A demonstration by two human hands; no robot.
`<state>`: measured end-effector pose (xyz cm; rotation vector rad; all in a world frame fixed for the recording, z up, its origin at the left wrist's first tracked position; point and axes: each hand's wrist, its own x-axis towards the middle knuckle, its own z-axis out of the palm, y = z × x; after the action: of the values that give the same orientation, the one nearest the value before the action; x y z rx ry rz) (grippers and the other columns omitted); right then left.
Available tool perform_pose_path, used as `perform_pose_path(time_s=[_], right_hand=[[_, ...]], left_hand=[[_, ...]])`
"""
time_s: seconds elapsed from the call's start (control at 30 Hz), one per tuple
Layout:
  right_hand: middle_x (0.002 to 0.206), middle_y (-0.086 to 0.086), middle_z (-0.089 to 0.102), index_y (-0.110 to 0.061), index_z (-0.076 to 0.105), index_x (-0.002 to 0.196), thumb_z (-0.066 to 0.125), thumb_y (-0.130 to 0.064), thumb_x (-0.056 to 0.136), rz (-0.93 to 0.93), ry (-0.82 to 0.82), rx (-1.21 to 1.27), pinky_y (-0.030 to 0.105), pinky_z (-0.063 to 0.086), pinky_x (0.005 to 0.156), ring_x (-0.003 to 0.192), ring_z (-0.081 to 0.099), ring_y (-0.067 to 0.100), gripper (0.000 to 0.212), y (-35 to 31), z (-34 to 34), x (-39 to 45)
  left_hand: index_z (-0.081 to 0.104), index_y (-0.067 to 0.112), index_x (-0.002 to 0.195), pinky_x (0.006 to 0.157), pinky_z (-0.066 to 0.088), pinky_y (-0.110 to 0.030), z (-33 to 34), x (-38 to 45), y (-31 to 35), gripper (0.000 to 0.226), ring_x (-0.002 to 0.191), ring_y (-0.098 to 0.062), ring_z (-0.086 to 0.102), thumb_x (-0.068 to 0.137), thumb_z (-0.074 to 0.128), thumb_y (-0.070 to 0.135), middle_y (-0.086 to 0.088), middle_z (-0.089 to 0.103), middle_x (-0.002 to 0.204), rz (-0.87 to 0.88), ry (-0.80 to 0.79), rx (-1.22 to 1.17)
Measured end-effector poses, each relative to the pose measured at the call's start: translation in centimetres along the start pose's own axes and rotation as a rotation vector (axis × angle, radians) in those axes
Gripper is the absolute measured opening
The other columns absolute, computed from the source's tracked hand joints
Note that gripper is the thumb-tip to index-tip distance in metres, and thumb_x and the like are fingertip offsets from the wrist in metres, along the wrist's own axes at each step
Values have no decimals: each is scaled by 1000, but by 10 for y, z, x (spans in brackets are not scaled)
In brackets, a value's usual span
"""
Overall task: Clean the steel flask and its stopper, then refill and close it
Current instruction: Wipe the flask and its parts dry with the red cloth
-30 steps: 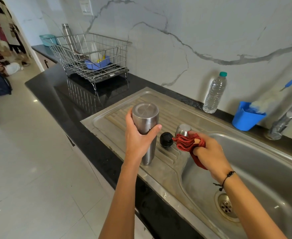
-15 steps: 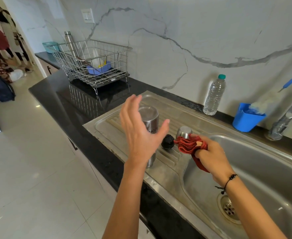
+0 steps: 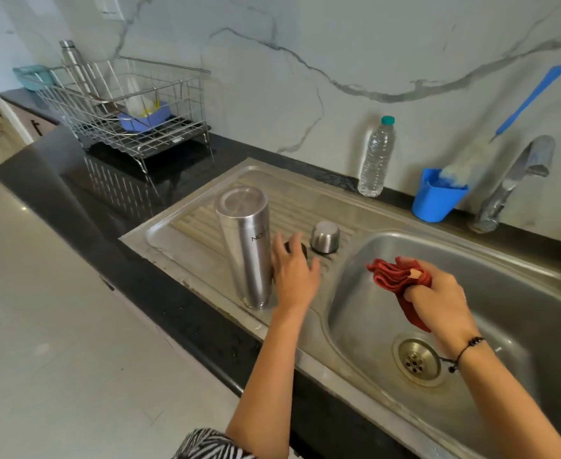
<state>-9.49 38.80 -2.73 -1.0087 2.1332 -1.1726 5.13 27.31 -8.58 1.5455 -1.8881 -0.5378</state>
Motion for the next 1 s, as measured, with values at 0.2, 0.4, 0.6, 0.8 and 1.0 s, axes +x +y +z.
perform_pose_path(time_s=[0.2, 0.4, 0.6, 0.8, 1.0], right_hand=[[90, -3, 63, -13, 64, 110, 43, 15, 78, 25, 4, 39, -2, 38, 61, 85, 57, 8, 48, 9, -12, -4], [97, 0, 64, -16, 63, 115, 43, 12, 78, 37, 22, 13, 23, 42, 74, 92, 57, 17, 51, 15, -8, -2], [108, -5, 67, -18, 62, 118, 45, 9, 80, -57, 155, 216, 24, 46, 96, 108, 60, 8, 49, 4, -13, 2], [113, -11, 65, -20, 59, 125, 43, 15, 77, -412, 353, 275, 19, 45, 93, 104, 59, -3, 61, -16, -31, -1], [149, 13, 32, -19, 44, 135, 29, -19, 71, -623, 188, -109, 38, 31, 112, 140, 26, 26, 65, 1, -9, -7]], left_hand=[[17, 24, 151, 117, 18, -51, 26, 22, -7, 73, 145, -36, 2, 92, 59, 19, -15, 2, 158, -124, -149, 84], [42, 12, 137, 101, 35, -42, 34, 18, -4, 52, 124, -35, 35, 89, 62, 13, -18, 36, 137, -125, 75, -16], [63, 27, 98, 77, 53, -30, 27, 23, 58, 14, 85, -18, 59, 85, 63, 31, -4, 62, 100, -184, -104, -856], [48, 18, 73, 46, 31, -24, 28, 12, 106, 21, 55, -14, 44, 92, 41, 20, 0, 49, 63, -305, -328, -1193], [59, 20, 87, 54, 52, -18, 42, -5, 106, 39, 57, -2, 65, 102, 27, 36, 11, 69, 62, -420, -607, -1364]])
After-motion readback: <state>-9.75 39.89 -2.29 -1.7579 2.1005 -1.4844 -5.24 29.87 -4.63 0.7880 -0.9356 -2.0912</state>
